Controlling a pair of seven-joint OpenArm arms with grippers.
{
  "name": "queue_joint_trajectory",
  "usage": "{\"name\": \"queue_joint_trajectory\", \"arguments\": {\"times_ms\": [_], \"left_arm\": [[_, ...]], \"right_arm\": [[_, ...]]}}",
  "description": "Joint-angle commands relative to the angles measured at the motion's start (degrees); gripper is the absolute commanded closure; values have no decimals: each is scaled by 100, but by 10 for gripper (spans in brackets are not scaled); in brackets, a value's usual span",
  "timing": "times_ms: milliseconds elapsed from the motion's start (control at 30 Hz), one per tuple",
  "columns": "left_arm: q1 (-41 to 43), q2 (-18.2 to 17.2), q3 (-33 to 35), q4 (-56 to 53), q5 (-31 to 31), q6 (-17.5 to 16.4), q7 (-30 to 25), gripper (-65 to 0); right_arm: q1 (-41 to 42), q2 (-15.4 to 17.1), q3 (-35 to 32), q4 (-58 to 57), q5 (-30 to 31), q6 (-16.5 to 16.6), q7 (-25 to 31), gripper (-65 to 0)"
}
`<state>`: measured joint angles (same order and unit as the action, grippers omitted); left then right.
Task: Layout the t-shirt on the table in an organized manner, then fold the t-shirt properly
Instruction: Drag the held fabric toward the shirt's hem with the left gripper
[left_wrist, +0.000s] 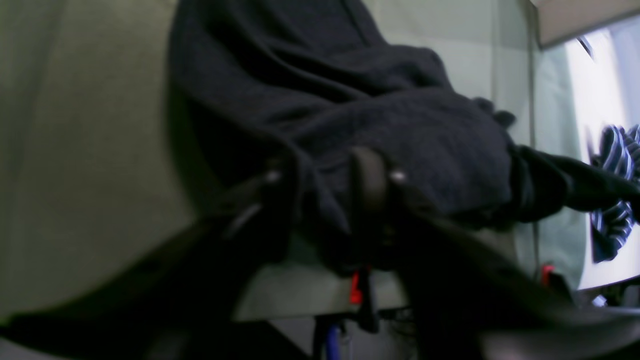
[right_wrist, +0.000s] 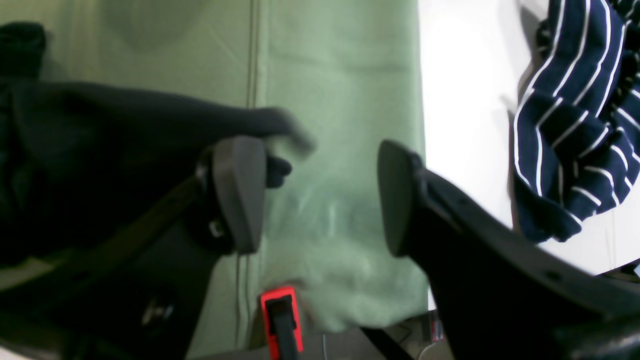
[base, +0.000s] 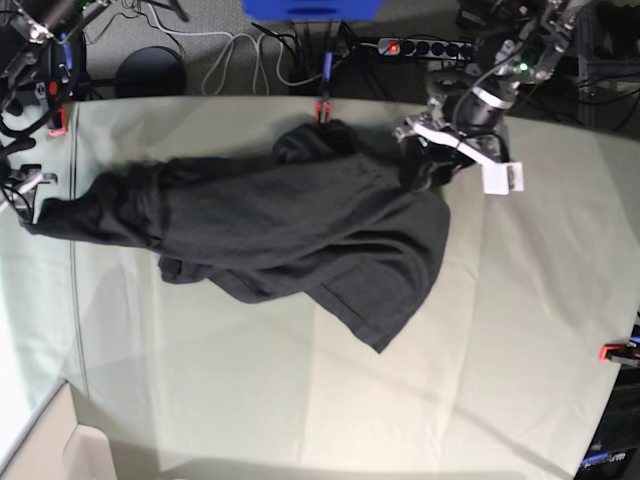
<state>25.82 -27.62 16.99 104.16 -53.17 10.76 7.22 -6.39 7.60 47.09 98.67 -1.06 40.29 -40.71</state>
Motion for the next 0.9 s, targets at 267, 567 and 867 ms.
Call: {"name": "queue_joint_trajectory", "arguments": {"times_ms": [267,567,867], "left_arm": [[-996,146,-693,-469,2,-70,-120,-444],[-3651,753,2,-3704,2,-70,-111,-444],[-4908,1377,1312,-5937,2,-79,-138,-445]], "right_arm": [[28,89,25,115,84,-29,110,-362],[-130,-25,25,124,84,-29,137,-362],[-235,-34,-10,124,84,-29,128,-362]]}}
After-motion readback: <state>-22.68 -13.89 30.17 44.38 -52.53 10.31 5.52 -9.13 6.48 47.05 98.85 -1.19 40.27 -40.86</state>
